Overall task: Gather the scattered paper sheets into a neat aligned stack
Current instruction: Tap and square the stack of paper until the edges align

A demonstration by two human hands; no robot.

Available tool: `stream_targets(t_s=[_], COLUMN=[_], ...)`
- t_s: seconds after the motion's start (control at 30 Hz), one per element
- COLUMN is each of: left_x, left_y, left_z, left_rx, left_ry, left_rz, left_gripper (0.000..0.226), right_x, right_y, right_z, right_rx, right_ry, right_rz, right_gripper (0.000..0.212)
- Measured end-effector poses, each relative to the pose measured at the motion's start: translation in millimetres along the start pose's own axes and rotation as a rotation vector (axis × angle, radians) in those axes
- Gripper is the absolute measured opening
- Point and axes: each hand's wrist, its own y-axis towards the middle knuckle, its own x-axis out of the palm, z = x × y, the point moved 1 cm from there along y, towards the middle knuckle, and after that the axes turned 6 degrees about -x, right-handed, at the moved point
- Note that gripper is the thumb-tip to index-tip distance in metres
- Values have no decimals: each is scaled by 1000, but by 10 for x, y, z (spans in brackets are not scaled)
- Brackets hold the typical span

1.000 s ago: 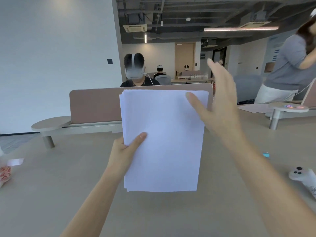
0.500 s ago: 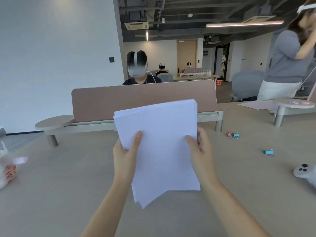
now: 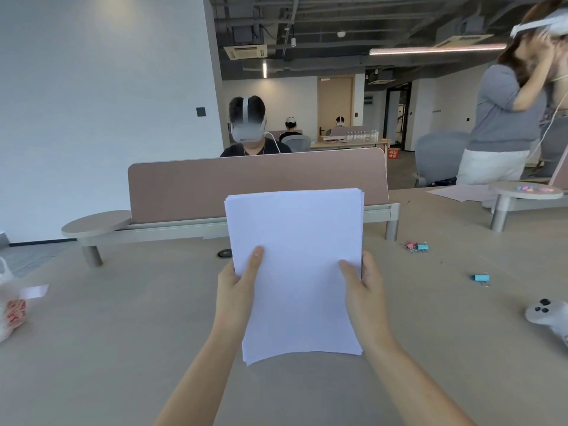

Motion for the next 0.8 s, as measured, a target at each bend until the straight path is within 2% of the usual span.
stream_targets(t_s=[0.13,0.33,0.57,0.63,0.8], left_x=[8,-27,-88,-117,-194], left_y=[-17,-115,-56,-76,-157], left_z=[13,-392,-158,-138,-242], left_rx=[20,-128,-58,-49,-99], left_ry=[8,66,208,180,76], left_rz=[2,-15,-30,2,53], left_gripper=[28,23,27,27,29], right_x=[-40,-40,-97,-158,-349], right_y=[29,-71,134,186,-1], right_z=[-16,200,-69,-138,-14], right_rx=[-29,-2,-88,-44,317], right_ry=[20,-78,-88,-122,-27], right_rz=[27,6,-25,-84,-313], right_gripper=[18,29,25,25,26])
